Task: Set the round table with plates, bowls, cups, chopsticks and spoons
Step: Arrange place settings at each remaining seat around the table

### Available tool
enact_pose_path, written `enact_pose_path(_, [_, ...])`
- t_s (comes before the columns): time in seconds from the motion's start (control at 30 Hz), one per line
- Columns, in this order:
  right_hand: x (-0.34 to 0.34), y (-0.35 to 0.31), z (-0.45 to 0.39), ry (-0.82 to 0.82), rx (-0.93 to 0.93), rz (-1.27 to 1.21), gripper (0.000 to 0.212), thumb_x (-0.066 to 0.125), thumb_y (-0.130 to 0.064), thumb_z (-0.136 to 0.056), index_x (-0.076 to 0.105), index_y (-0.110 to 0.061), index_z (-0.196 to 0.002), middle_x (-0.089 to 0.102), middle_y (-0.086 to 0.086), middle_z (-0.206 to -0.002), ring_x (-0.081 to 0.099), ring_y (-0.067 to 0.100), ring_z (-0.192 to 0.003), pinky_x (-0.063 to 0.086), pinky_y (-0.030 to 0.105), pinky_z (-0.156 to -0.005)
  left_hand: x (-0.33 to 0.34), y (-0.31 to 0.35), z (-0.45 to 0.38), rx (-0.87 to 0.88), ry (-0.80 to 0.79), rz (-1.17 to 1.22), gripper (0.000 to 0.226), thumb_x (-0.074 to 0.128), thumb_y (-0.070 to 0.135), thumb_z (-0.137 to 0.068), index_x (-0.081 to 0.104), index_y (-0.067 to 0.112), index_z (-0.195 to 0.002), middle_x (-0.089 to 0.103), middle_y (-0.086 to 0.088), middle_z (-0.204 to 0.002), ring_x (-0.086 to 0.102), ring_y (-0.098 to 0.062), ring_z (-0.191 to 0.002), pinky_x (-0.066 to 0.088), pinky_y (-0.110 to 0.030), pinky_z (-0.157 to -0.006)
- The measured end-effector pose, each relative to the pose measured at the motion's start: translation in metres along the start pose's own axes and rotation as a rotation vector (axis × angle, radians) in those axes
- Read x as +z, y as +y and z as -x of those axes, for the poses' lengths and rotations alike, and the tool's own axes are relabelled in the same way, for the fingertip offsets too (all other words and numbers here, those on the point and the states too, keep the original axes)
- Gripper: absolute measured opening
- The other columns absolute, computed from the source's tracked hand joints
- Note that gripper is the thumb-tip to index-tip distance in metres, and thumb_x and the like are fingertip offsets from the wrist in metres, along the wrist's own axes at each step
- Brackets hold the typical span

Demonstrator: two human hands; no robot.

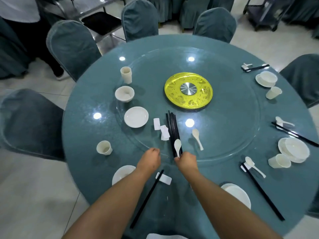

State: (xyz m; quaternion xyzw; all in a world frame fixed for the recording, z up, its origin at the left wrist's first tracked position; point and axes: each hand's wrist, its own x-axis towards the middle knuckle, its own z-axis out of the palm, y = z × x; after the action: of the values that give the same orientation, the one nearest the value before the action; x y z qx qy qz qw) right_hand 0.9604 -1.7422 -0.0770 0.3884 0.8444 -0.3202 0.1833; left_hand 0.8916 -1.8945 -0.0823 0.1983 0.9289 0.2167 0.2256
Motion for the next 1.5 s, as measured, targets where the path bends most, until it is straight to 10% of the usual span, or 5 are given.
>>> enact_pose_path(0.53, [0.105, 0.044, 0.072, -0.205, 0.101, 0.081, 0.028, 0.058, -0.027, -0.086, 0.064, -0.004, -0.1, 0.067, 0.015, -0.102, 0.064, 0.032, -0.095, 0.045, 0.028, -0.068, 0.034, -0.06, 0.085, 0.009, -0.004, -0.048, 0.021, 0.044, 0.011, -0.094, 0.059, 0.004, -0.106, 0.062, -0.013, -0.11, 0.058, -0.03, -0.098, 0.044, -0.037, -0.086])
enact_pose_path(1.5, [0.073, 0.036, 0.125, -0.1, -0.03, 0.154, 0.036, 0.045, -0.033, -0.094, 0.065, -0.007, -0.109, 0.066, 0.013, -0.114, 0.062, 0.031, -0.105, 0.04, 0.028, -0.073, -0.005, -0.064, 0.156, -0.04, -0.097, -0.083, 0.03, 0.041, 0.022, -0.097, 0.058, 0.012, -0.12, 0.057, -0.005, -0.126, 0.054, -0.025, -0.115, 0.045, -0.035, -0.095])
